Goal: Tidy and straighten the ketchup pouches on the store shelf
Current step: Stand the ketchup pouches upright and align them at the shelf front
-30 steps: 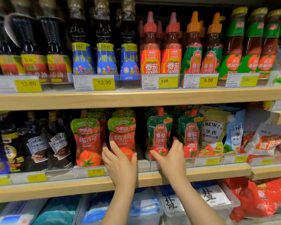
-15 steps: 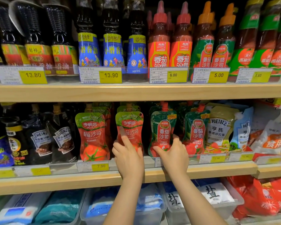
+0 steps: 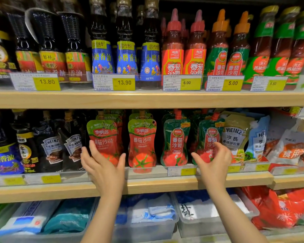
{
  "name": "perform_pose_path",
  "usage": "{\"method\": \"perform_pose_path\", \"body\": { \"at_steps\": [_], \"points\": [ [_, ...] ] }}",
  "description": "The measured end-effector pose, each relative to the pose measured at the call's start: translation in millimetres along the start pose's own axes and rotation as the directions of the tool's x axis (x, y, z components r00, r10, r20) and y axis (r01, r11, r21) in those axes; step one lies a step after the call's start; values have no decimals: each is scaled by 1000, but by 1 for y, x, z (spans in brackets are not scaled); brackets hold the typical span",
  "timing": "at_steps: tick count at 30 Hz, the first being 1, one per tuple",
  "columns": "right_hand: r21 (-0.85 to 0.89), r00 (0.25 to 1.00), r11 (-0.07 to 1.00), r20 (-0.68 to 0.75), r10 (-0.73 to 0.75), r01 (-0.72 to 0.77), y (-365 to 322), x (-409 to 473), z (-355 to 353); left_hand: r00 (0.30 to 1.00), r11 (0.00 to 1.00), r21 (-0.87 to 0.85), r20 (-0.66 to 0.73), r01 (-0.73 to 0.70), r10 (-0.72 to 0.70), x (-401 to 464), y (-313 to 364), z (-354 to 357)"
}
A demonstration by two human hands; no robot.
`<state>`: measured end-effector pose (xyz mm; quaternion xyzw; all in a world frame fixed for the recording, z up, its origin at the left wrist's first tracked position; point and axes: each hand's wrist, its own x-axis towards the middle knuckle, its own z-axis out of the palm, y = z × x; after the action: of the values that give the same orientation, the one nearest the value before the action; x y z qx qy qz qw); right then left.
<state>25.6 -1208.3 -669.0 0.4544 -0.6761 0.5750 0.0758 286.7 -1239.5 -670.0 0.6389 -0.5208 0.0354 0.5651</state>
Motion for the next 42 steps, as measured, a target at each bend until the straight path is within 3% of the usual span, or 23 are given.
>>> {"method": "perform_pose_path", "body": {
  "at_steps": [2,5,27,35,38,40,42],
  "points": [
    [-76,996,993,-18,91,-92,7,9,-1,990,994,60,103,86,-92,10,-7,0],
    [-160,984,973,43,175,-166,9,15,8,983,986,163,172,41,-69,12,-8,4],
    [-306,987,942,25,156,-141,7,14,14,987,971,239,148,27,-64,7,-3,23],
    [-258,986,955,35,163,-149,7,13,12,984,967,252,163,34,-77,7,-3,22],
    [-188,985,971,64,163,-148,6,12,7,986,985,163,149,54,-79,6,0,18],
    [-62,987,988,74,145,-141,9,5,0,995,998,-35,84,51,-47,-1,-2,10],
    [104,997,993,54,49,-55,14,-9,-9,995,976,-195,17,-94,99,-18,-7,0]
  ]
}}
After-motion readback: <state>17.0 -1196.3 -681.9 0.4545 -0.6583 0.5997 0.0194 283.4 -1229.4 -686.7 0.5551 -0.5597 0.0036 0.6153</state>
